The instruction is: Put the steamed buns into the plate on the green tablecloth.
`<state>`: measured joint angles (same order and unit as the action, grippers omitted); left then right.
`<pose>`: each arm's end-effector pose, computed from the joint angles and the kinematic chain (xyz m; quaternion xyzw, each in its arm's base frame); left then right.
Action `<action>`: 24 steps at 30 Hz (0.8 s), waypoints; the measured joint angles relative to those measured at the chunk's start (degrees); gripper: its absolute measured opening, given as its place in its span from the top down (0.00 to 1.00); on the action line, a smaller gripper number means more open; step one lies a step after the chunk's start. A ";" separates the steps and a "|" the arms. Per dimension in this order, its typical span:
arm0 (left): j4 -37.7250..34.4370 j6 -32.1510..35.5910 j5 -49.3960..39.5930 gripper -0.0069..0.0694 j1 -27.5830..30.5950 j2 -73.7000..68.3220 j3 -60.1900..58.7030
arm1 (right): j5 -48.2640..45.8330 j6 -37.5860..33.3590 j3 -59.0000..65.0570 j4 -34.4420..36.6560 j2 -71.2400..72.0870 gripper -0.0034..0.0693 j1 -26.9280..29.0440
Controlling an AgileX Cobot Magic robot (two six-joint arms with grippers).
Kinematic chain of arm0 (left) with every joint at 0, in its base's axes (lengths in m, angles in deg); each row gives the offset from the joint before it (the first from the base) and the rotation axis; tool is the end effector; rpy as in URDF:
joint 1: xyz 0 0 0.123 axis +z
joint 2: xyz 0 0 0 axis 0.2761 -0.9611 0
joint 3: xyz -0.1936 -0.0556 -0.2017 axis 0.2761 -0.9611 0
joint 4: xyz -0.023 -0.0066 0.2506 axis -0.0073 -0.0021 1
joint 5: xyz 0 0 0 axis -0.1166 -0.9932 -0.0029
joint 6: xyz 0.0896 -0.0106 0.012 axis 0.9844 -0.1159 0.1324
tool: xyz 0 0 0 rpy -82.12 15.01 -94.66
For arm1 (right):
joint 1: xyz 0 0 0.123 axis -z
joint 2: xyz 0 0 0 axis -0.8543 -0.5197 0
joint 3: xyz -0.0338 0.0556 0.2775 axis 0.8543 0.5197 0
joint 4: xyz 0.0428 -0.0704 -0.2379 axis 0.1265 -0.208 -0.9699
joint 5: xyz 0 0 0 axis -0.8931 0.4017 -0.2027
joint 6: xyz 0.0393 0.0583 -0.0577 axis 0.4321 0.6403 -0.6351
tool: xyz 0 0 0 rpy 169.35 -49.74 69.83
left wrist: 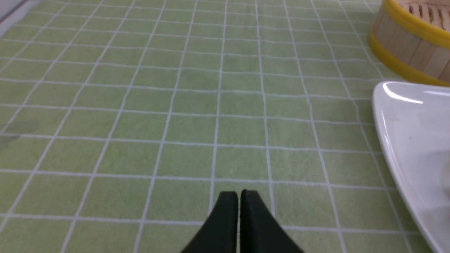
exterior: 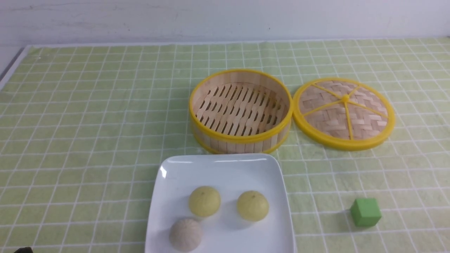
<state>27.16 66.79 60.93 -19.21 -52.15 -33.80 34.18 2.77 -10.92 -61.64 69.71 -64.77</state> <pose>0.0523 -0.0003 0.1727 -0.0151 0.8053 -0.0261 0.5921 0.0515 0.0021 0.1718 -0.0025 0.8115 0.0377 0.5831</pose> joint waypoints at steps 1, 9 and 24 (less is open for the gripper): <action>0.00 0.00 0.00 0.86 0.00 0.00 0.00 | 0.00 0.00 0.00 0.00 0.00 0.85 0.00; 0.00 0.00 0.00 0.84 0.00 0.00 0.00 | 0.00 0.00 0.00 0.00 0.00 0.84 0.00; 0.05 -0.05 -0.06 0.84 0.00 0.00 0.00 | 0.00 0.00 0.00 0.00 0.00 0.82 0.00</action>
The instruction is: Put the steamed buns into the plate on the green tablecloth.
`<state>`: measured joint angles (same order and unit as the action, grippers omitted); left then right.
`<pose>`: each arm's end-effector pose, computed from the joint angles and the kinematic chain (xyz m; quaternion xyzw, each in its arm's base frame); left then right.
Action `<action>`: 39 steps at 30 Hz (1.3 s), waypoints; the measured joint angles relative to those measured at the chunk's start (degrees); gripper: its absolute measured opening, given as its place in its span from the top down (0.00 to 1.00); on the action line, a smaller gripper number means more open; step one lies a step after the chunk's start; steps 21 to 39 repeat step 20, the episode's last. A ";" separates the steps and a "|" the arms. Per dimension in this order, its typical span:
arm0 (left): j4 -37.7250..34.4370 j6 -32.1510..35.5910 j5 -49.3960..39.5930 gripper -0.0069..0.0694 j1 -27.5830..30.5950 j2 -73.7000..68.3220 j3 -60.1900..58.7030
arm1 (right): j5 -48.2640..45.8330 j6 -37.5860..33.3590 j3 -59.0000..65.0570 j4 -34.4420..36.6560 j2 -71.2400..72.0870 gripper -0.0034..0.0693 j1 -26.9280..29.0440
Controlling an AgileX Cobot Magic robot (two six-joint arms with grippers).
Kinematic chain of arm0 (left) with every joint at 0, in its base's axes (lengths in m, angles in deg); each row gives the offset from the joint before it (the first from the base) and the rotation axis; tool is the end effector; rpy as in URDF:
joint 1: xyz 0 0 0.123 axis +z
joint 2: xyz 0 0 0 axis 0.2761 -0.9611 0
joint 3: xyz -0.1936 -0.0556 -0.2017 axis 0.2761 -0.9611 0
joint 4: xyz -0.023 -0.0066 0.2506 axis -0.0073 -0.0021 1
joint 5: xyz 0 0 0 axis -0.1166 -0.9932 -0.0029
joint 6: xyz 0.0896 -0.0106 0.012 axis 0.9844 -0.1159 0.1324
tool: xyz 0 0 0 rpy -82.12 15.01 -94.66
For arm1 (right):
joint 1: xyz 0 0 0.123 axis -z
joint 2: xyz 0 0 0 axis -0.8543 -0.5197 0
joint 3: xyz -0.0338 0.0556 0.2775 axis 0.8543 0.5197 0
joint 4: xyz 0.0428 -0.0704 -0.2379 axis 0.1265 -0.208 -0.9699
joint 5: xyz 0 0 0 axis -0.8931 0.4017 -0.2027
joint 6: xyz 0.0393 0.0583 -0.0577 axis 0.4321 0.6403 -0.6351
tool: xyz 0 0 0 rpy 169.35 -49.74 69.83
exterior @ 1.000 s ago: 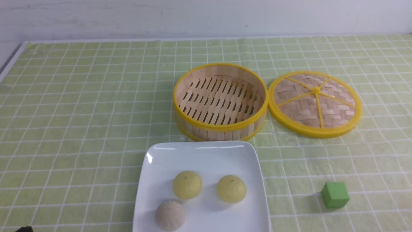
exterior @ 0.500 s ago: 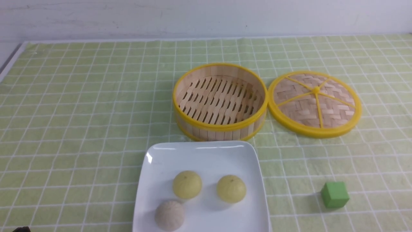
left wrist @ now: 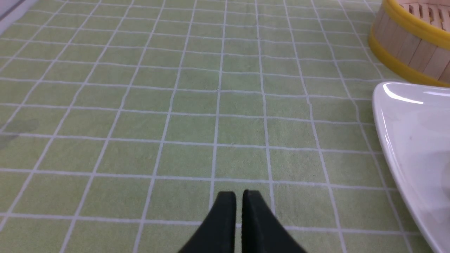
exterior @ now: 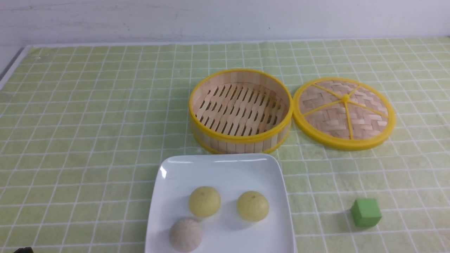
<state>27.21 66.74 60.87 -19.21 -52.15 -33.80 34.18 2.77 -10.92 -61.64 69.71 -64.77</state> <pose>0.0523 -0.0003 0.1726 -0.0153 0.8056 -0.0259 0.5917 0.0515 0.0021 0.1718 -0.0025 0.8115 0.0377 0.5831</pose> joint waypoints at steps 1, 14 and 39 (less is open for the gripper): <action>0.00 0.00 0.00 0.84 0.00 0.00 0.00 | 0.00 0.00 0.00 0.00 0.00 0.82 0.00; 0.00 0.00 -0.05 0.83 0.00 0.00 0.00 | 0.00 0.00 0.00 0.00 0.00 0.80 0.00; 0.00 0.00 -0.05 0.82 0.00 0.00 0.00 | 0.00 0.00 0.00 0.00 0.00 0.79 0.00</action>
